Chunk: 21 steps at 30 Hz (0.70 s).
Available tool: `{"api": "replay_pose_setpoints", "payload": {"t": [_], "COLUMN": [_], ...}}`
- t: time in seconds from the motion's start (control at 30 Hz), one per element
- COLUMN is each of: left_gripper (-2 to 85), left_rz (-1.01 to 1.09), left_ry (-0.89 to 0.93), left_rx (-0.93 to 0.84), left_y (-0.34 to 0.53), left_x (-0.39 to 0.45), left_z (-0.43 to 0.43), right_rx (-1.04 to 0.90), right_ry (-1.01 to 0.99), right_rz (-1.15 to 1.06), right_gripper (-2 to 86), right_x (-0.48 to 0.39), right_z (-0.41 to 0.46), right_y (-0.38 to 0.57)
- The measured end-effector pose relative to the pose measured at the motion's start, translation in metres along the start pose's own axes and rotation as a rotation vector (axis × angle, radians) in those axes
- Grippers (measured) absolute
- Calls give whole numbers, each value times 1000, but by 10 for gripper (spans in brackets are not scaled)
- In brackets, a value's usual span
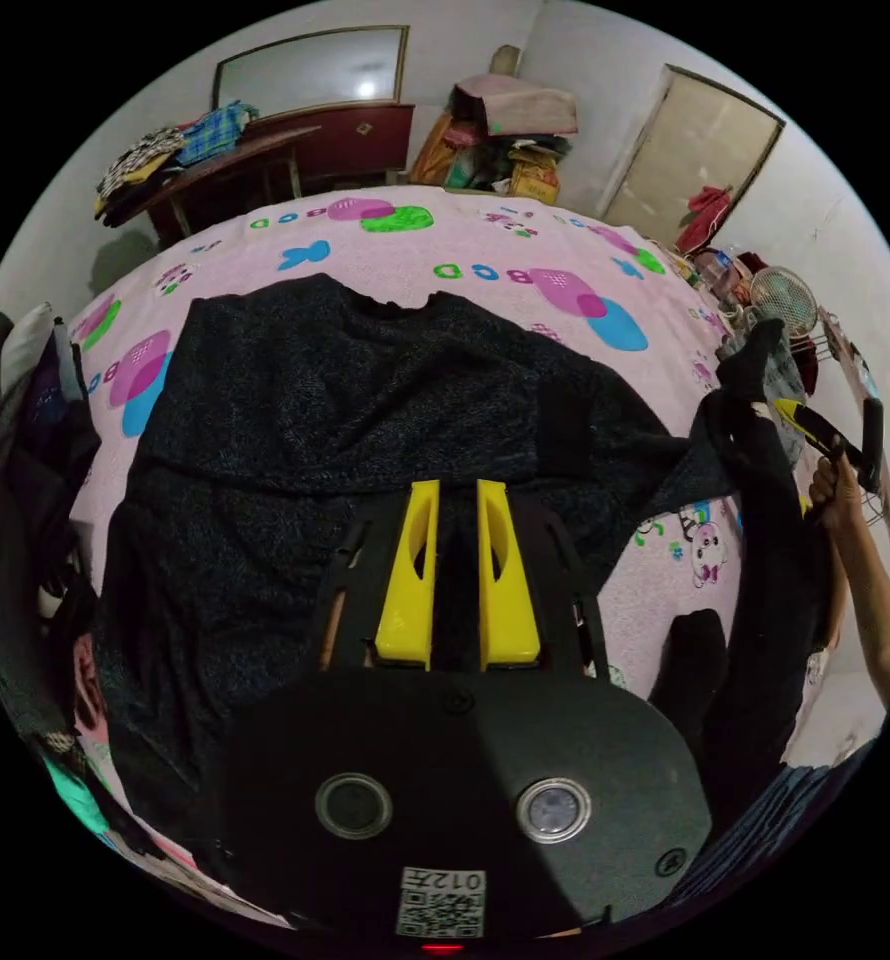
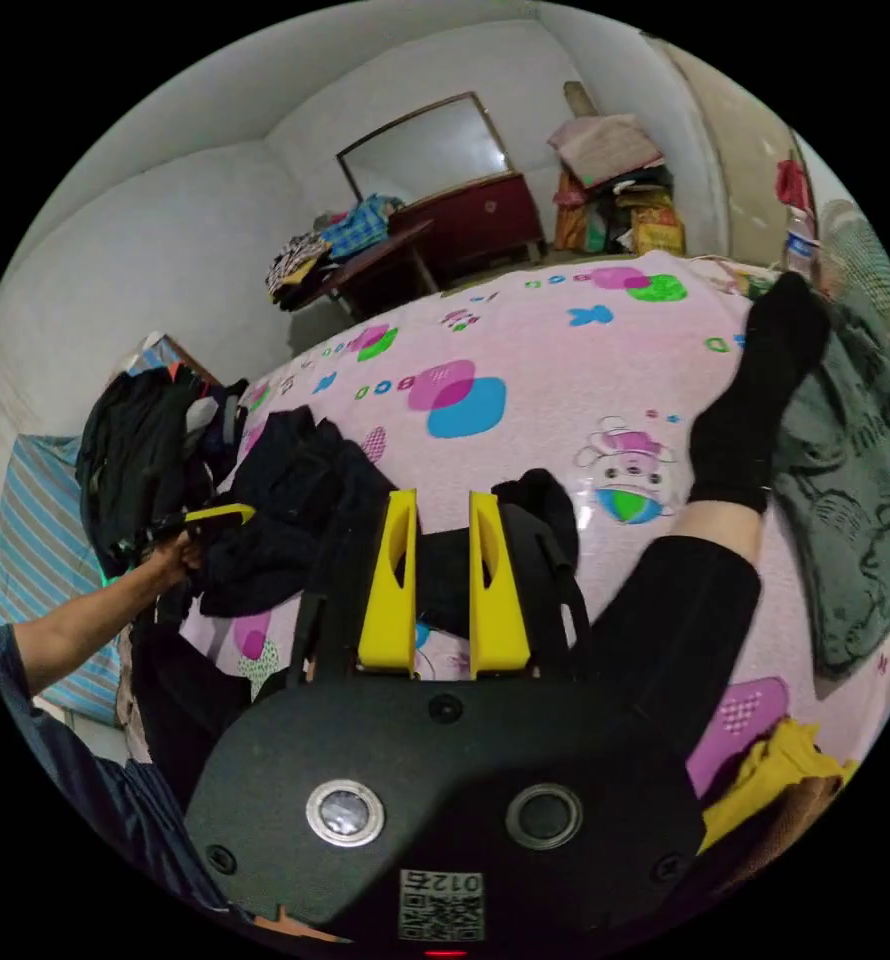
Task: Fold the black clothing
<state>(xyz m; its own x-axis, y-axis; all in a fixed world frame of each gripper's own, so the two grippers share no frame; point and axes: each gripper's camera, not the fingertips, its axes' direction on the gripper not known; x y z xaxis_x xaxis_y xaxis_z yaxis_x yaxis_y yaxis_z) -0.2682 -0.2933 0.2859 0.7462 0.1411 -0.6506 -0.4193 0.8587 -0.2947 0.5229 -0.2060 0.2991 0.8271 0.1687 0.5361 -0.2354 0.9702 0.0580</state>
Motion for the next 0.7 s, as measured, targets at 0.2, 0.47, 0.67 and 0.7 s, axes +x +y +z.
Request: {"api": "replay_pose_setpoints", "payload": {"t": [0.2,0.47,0.67,0.7], "left_gripper": [56,10,2,2], "left_rz": [140,-27,-189,-212], "left_ry": [-69,-20,-86,-126], "left_rx": [-105,-43,146,161], "left_y": [-36,-47,-15,-5], "left_x": [31,-5,-80,-96], "left_z": [42,22,-80,-101], "right_rx": [-327,-361,-336,-333], "right_ry": [40,152,174,189], "right_rz": [-170,-201,-208,-209], "right_gripper": [120,38,15,13], "right_x": [-20,2,38,42], "right_z": [79,67,13,7], "right_y": [-14,-23,-37,-39]}}
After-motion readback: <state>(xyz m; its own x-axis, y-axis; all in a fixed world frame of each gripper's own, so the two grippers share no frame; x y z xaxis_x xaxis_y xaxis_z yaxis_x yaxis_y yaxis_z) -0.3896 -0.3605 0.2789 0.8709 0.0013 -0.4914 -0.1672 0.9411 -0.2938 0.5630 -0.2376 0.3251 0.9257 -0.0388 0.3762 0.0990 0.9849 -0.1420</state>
